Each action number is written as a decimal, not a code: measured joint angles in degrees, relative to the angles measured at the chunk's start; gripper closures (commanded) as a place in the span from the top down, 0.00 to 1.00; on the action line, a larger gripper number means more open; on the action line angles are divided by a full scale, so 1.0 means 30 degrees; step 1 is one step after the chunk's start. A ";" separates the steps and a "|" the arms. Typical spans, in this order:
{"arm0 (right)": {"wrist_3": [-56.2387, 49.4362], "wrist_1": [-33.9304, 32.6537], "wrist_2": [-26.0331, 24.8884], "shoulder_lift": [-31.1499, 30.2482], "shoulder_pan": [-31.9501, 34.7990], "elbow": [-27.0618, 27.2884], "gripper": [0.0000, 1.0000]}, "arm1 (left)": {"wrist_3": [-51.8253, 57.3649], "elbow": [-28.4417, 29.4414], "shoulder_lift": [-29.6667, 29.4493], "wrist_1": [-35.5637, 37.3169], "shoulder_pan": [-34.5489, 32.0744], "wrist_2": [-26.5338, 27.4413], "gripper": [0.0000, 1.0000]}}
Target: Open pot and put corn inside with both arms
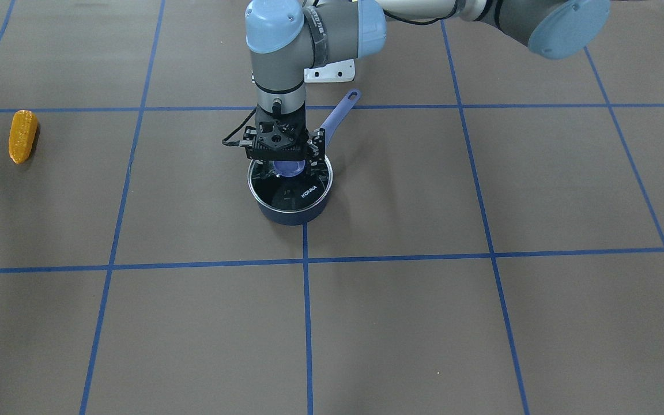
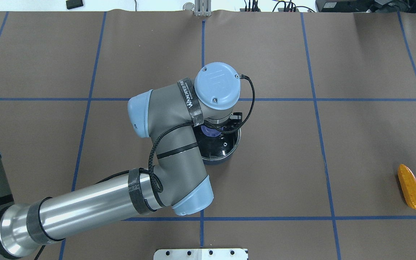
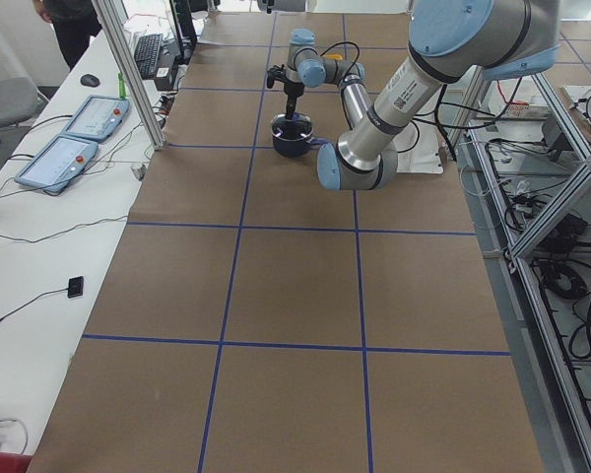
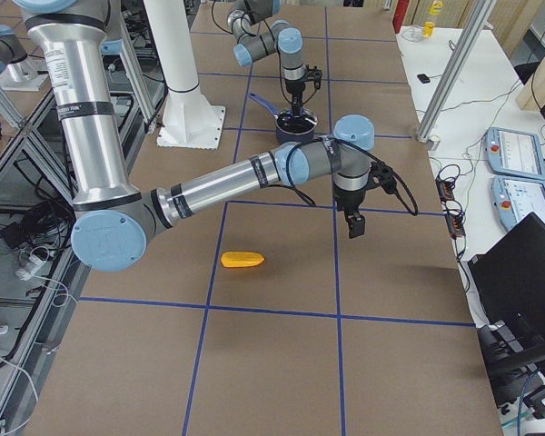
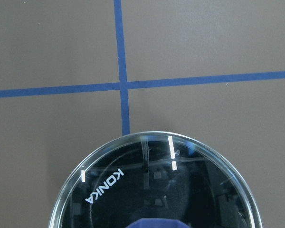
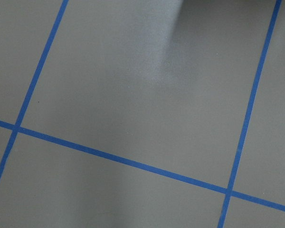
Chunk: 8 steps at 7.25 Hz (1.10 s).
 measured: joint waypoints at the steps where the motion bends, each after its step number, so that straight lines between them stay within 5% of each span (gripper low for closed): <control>1: 0.0000 0.0000 0.0005 0.0013 -0.0005 -0.0001 1.00 | 0.0037 -0.0035 0.0004 -0.0001 0.0012 0.0017 0.16; 5: 0.0000 0.0000 0.0013 0.0024 -0.0007 0.0015 1.00 | 0.0970 -0.3258 0.0499 0.1980 -0.0581 -0.0053 0.12; 8: 0.0000 0.0000 0.0013 0.0025 -0.0072 0.0036 1.00 | 0.6443 -0.8573 0.5198 0.3076 -0.3092 -0.1270 0.12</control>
